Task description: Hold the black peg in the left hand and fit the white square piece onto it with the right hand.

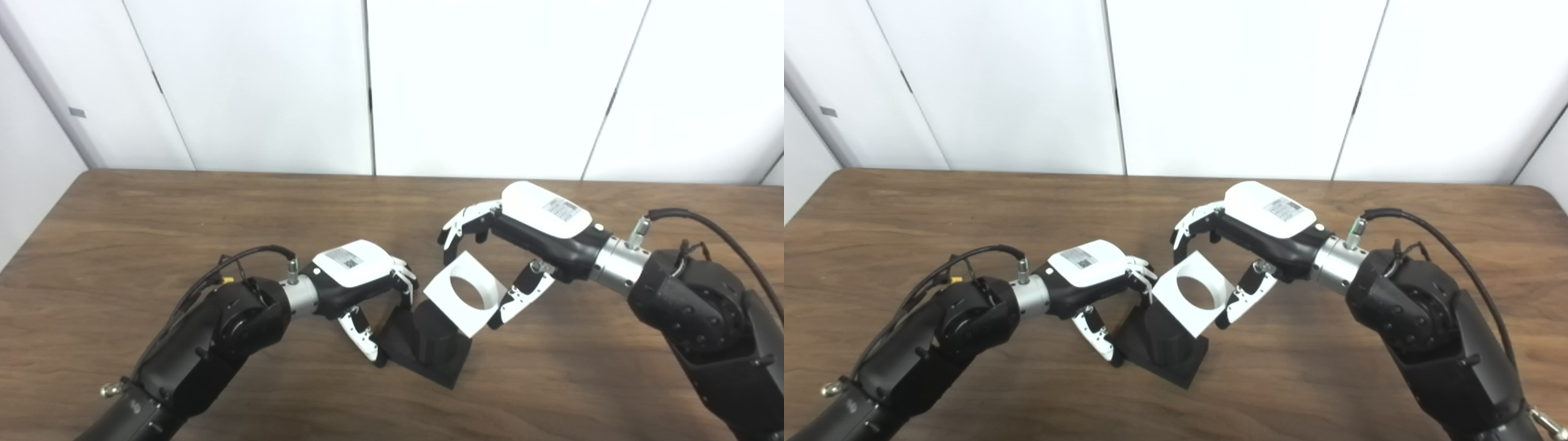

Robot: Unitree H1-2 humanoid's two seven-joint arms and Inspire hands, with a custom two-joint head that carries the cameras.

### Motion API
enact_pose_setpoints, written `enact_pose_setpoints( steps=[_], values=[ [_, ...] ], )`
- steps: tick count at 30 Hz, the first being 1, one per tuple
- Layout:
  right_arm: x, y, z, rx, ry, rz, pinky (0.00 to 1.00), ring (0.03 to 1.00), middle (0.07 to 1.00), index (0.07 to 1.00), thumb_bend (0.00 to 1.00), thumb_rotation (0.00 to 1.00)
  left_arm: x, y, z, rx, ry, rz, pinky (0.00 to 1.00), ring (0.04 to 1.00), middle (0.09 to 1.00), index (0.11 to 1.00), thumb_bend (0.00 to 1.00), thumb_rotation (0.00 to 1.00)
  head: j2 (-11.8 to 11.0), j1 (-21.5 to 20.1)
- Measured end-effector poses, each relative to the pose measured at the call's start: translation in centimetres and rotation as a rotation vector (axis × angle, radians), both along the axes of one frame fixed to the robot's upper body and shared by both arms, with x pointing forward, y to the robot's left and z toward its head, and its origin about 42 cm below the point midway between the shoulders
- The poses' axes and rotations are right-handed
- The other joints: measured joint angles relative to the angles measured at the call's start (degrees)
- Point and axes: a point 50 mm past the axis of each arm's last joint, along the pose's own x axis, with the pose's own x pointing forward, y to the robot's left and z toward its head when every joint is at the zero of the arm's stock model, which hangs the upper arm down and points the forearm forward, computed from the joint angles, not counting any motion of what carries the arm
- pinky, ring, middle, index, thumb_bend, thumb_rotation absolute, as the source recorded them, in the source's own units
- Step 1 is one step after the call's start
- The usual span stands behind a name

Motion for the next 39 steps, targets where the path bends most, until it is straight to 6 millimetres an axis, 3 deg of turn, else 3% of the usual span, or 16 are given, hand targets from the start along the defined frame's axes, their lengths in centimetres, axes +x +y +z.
enact_pose_setpoints(
  steps=[14, 26, 39],
  values=[
    [-0.2, 1.8, -1.1, -0.017, 0.026, 0.036, 0.58, 0.711, 0.723, 0.478, 0.52, 0.13, 0.0, -0.1, 0.1, 0.003, 0.003, 0.010, 0.78, 0.900, 0.841, 0.488, 0.52, 0.08, 0.2, 0.1],
    [-0.2, 1.9, -1.3, -0.024, 0.033, 0.041, 0.59, 0.710, 0.725, 0.478, 0.52, 0.13, 0.0, -0.4, 0.2, 0.009, 0.001, 0.004, 0.81, 0.906, 0.840, 0.488, 0.52, 0.08, 1.1, 0.5],
    [0.3, 2.9, -3.5, -0.046, 0.094, 0.035, 0.60, 0.715, 0.725, 0.478, 0.52, 0.13, -0.3, -0.6, 0.4, 0.020, 0.004, 0.003, 0.77, 0.898, 0.843, 0.488, 0.52, 0.08, 1.5, 0.6]
  ],
)
